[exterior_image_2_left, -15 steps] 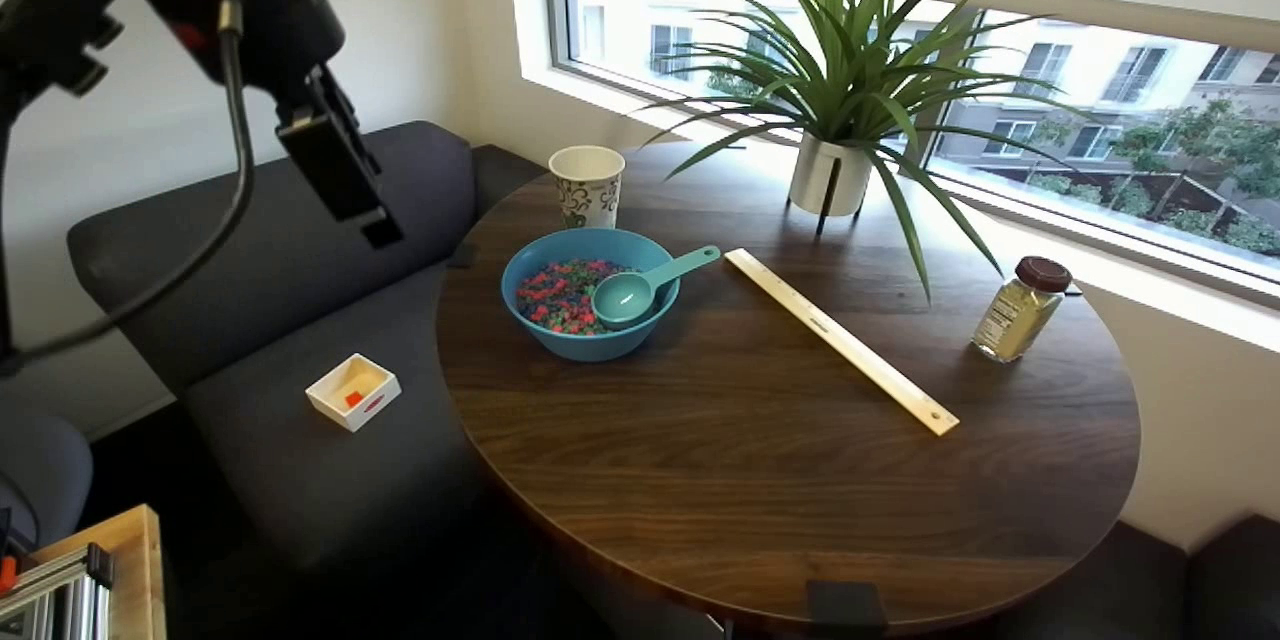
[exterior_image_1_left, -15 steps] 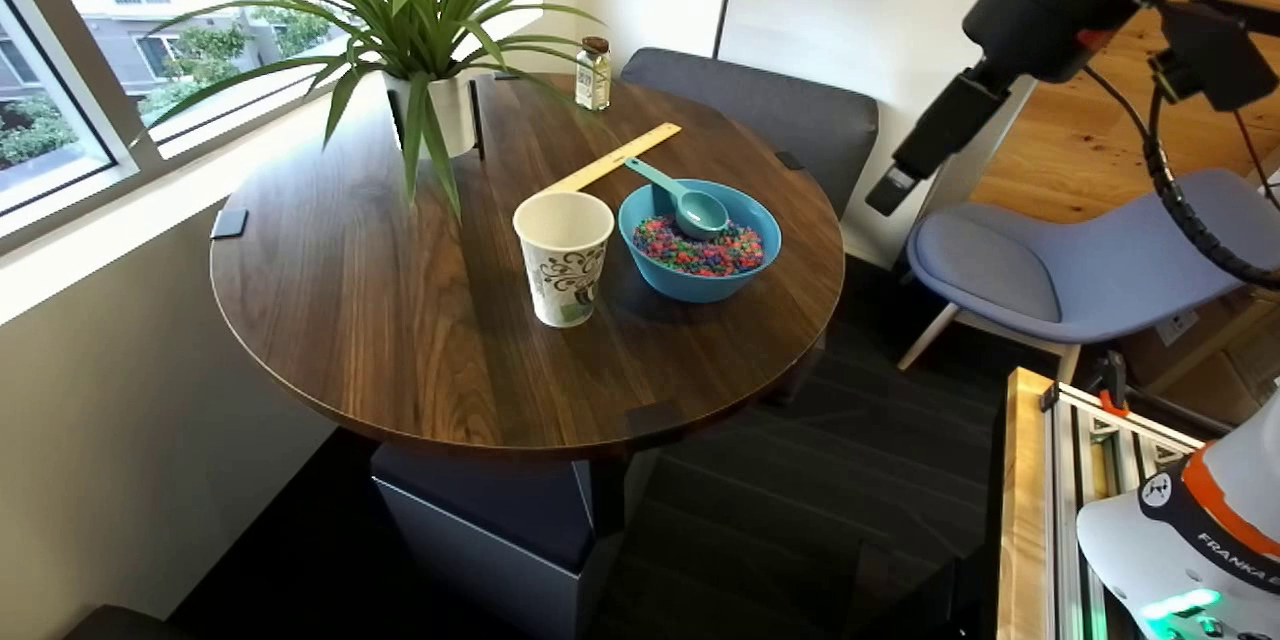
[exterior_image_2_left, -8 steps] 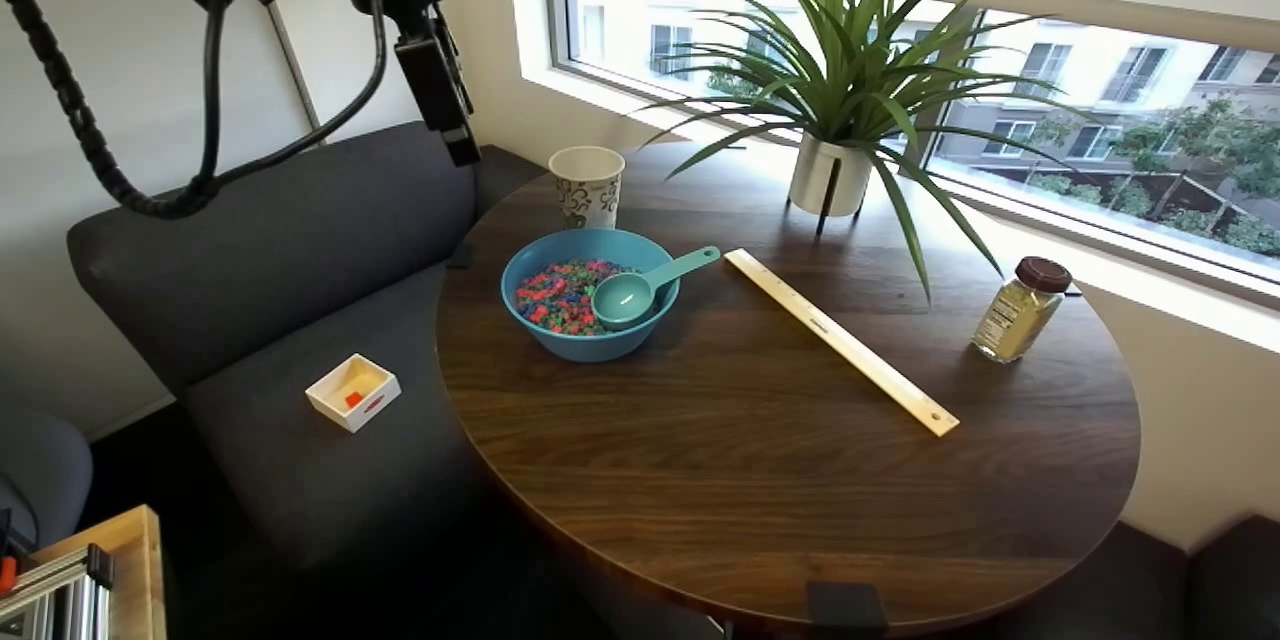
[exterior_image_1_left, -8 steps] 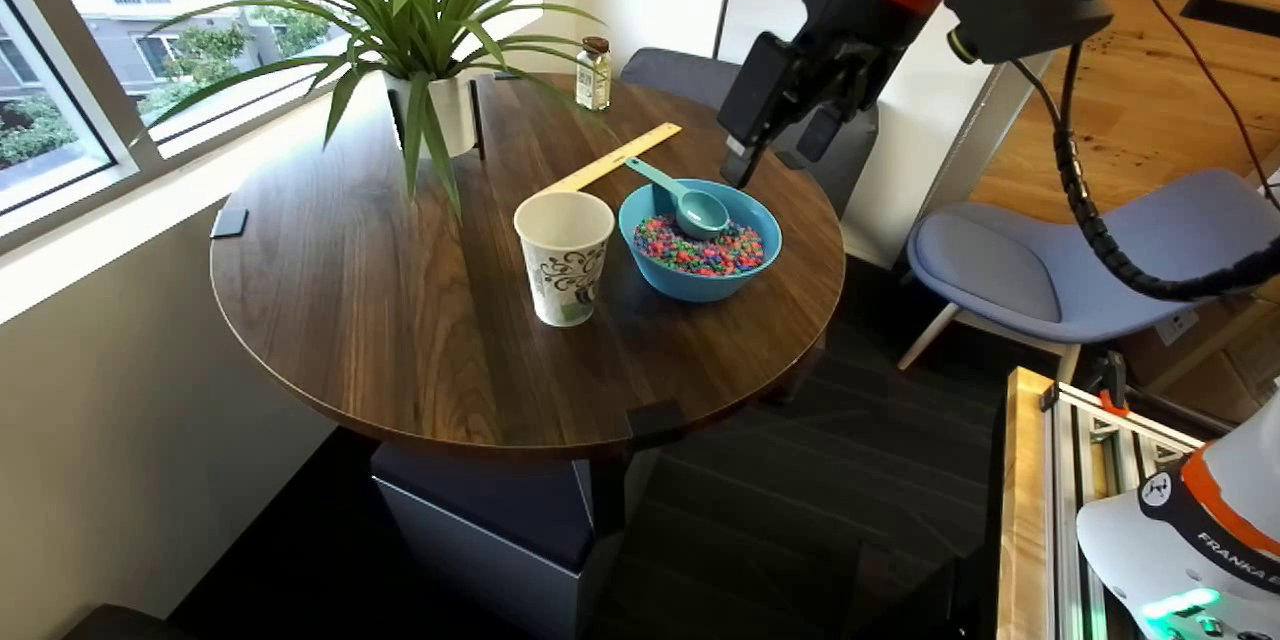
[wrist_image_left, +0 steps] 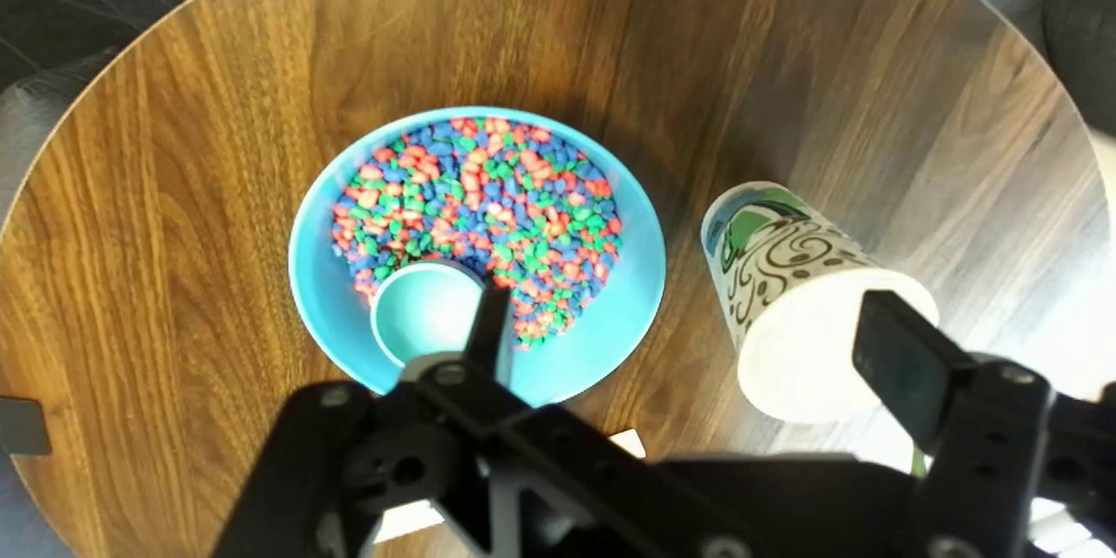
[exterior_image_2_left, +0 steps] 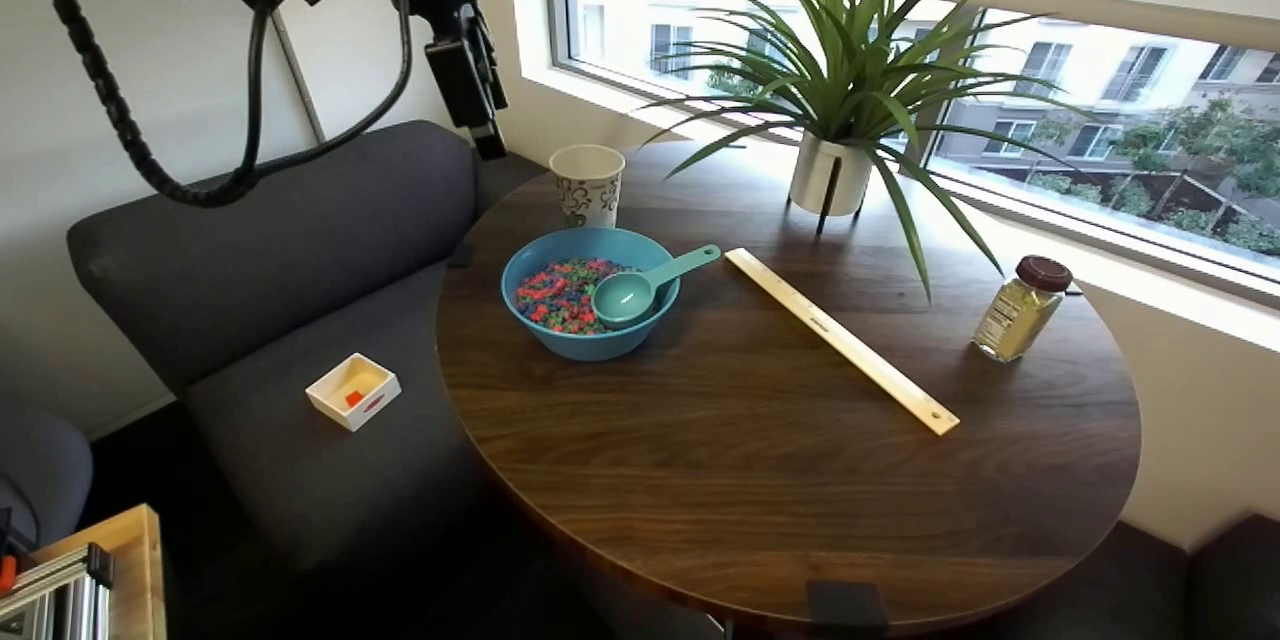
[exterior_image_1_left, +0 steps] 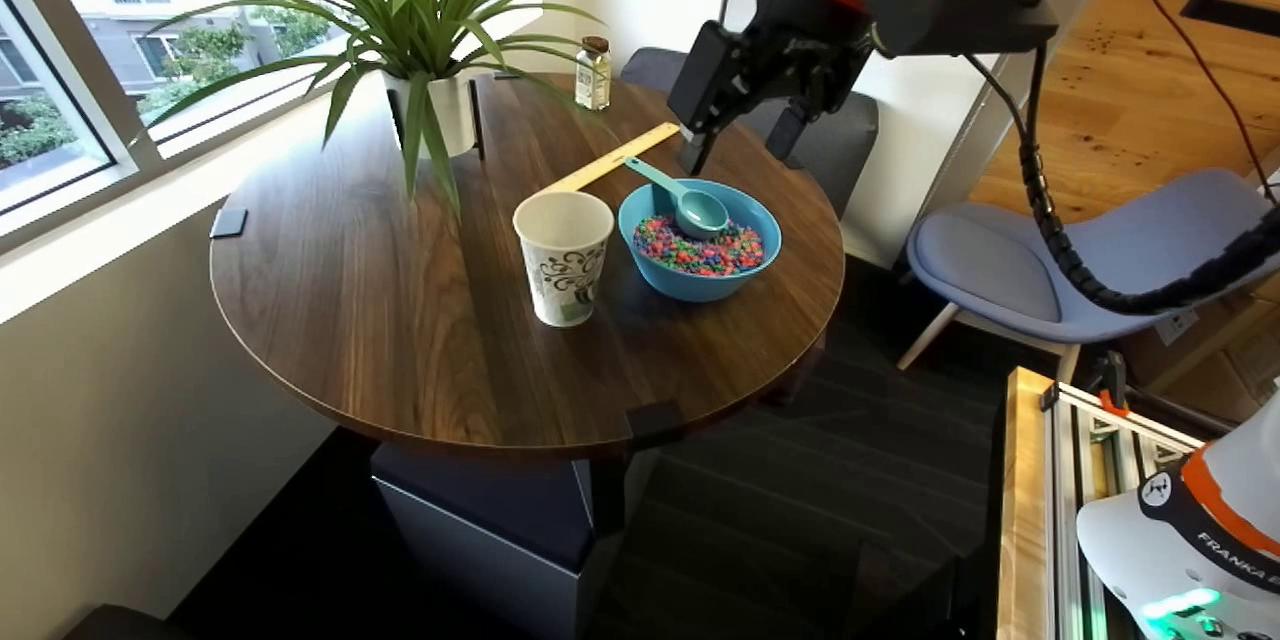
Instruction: Pour the contents of the paper cup into the blue bowl
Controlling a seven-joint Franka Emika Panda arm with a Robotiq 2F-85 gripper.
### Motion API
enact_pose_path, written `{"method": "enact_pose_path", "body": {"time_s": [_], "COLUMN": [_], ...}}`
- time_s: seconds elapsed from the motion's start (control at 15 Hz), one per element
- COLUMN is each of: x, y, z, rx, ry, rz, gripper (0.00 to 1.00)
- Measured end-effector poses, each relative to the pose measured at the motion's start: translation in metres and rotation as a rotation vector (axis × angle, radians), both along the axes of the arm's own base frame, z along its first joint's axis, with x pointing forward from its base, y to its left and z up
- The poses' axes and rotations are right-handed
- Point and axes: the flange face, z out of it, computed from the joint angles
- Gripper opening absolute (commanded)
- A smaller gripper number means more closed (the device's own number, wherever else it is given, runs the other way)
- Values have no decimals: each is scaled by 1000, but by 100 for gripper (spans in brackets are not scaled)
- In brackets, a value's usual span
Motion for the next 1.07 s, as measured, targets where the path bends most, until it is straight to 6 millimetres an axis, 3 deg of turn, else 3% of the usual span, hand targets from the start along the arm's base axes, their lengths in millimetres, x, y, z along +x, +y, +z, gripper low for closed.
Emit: {"method": "enact_pose_path", "body": {"time_s": [0.2,0.33,0.6,0.67,0.73,0.87,1.07], "x": [27,45,75,81,87,95,104], "y": [4,10,28,31,33,33,28], "z": [-17,-27,-41,-44,-47,-54,-66], "rx": [-21,-30,-12,-7,-4,5,18], "ry": [9,16,26,29,33,43,65], "rz": [-55,-77,-90,-89,-88,-94,-114], "gripper": [83,85,68,70,63,66,45]}}
